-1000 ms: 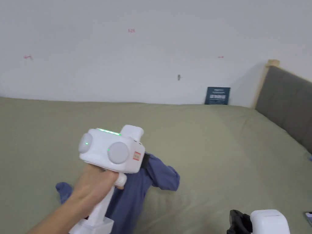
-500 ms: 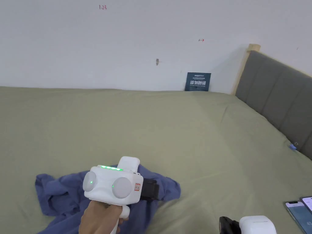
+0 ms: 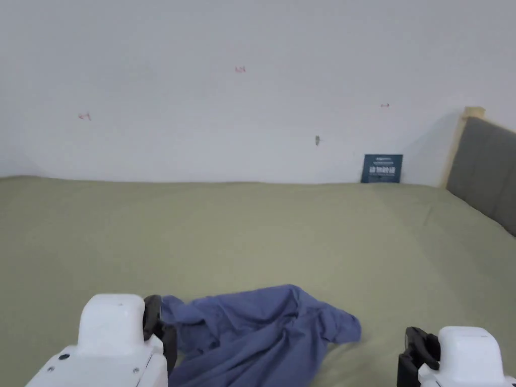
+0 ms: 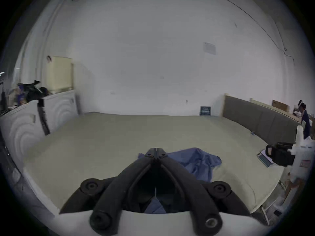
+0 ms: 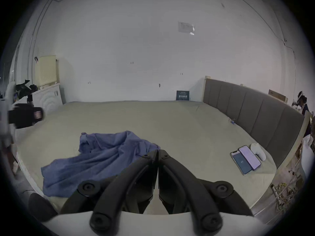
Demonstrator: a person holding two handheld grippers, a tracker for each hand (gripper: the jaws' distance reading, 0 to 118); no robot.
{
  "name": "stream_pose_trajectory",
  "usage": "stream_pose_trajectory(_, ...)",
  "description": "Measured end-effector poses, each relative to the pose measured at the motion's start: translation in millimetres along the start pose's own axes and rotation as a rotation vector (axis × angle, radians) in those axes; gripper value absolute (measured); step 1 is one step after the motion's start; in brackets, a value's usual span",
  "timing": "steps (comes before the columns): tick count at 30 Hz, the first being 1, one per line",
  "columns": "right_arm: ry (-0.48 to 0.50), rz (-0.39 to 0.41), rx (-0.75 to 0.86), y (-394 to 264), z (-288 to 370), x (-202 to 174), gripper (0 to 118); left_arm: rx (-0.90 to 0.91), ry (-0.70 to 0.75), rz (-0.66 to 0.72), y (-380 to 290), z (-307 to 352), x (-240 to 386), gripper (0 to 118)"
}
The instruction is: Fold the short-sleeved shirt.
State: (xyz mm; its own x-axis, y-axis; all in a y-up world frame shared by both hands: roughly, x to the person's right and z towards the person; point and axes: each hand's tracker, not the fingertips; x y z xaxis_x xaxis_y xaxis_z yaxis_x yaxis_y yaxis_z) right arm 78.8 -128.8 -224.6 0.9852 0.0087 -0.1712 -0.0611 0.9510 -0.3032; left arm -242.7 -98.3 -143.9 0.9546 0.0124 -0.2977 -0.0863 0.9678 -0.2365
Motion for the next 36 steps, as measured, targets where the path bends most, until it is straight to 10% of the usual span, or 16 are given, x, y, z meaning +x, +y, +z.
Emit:
stream_pose_trajectory(11, 0.054, 0.002, 0.026, 2.6, 13.4, -31.6, 6, 0.005, 0.060, 0.028, 6.8, 29.2, -53.2, 0)
stream_pose_trajectory(28, 0.138, 0.021, -0.110, -36.7, -26.2, -70.3, 6, -0.738, 0.044, 0.221, -139.3, -104.6, -180.2, 2)
stream_pose_trajectory(31, 0.145, 0.034, -0.128, -40.5, -30.6, -71.8, 6, -0.831, 0.074, 0.180, -159.4, -135.8, -178.1, 117)
stream_pose_trajectory(36, 0.158, 0.053, -0.146, -46.5, -32.8, -74.5, 6, -0.862, 0.151, 0.116, -169.8, -144.8, -160.4, 112)
